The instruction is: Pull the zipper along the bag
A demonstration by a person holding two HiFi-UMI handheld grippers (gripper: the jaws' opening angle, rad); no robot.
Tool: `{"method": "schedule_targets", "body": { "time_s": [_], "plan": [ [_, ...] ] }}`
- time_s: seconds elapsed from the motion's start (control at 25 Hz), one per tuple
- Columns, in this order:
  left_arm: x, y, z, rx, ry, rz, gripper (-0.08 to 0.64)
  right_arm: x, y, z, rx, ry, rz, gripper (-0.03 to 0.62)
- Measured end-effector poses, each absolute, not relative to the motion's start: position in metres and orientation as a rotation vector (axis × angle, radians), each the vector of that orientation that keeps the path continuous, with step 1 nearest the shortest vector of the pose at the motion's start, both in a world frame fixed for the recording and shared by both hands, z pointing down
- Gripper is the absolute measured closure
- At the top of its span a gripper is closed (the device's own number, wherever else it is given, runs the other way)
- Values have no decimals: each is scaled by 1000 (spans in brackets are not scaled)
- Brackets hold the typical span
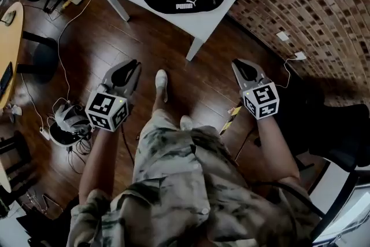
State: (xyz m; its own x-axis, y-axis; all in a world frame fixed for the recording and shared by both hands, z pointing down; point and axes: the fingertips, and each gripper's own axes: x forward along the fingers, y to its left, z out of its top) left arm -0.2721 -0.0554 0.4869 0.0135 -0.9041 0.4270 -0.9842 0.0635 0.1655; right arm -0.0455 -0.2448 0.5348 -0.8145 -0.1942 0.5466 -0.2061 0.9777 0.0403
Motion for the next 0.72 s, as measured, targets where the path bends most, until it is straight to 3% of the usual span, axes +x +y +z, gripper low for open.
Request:
{"method": "schedule_targets", "body": {
  "time_s": [0.28, 0.72],
  "plan": [
    [-152, 25, 430, 1977, -1855, 242, 509, 46, -134, 498, 241, -2619, 40, 560],
    [-49, 156, 395, 2206, -1709, 138, 511, 91, 60, 429, 240, -2741, 14, 557]
  ]
}}
